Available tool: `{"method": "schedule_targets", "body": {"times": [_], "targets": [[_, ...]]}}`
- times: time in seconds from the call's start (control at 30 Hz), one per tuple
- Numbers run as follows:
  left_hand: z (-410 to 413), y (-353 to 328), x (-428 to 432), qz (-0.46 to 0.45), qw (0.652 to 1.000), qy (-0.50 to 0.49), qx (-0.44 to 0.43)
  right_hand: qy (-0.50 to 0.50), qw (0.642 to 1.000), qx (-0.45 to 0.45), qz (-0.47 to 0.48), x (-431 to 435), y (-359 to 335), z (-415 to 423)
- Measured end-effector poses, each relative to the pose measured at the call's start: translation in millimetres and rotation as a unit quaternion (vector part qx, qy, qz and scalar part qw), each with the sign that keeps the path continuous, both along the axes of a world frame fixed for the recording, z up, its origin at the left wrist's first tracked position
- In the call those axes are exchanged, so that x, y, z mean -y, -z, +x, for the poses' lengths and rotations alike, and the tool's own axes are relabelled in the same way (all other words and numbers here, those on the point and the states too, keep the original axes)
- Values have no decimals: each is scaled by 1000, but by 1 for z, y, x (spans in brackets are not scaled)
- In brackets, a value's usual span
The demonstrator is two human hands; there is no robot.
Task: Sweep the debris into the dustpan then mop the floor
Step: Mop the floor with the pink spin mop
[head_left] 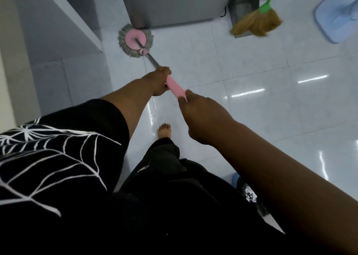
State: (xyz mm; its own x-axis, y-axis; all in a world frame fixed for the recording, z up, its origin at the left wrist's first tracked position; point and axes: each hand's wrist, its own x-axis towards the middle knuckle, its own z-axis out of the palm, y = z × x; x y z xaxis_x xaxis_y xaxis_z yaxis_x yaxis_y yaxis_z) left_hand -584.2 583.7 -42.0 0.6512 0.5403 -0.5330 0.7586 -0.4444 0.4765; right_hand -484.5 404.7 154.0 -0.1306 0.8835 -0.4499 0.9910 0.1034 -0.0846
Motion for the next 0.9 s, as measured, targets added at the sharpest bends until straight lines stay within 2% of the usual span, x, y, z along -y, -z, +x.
{"method": "schedule_targets", "body": {"times": [0.3, 0.53, 0.7, 0.9], "targets": [[-10, -27, 116, -14, 1000, -15, 8, -2, 1000, -1, -27, 101, -35, -1], [-18, -48, 196, -7, 1000, 10, 4, -3, 999, 14, -46, 178, -59, -6], [-33, -55, 214, -8, 1000, 6, 20, -18, 998, 16, -57, 192, -72, -18], [-48, -55, 193, -13, 998, -32, 48, -29, 998, 20, -57, 163, -77, -32]]}}
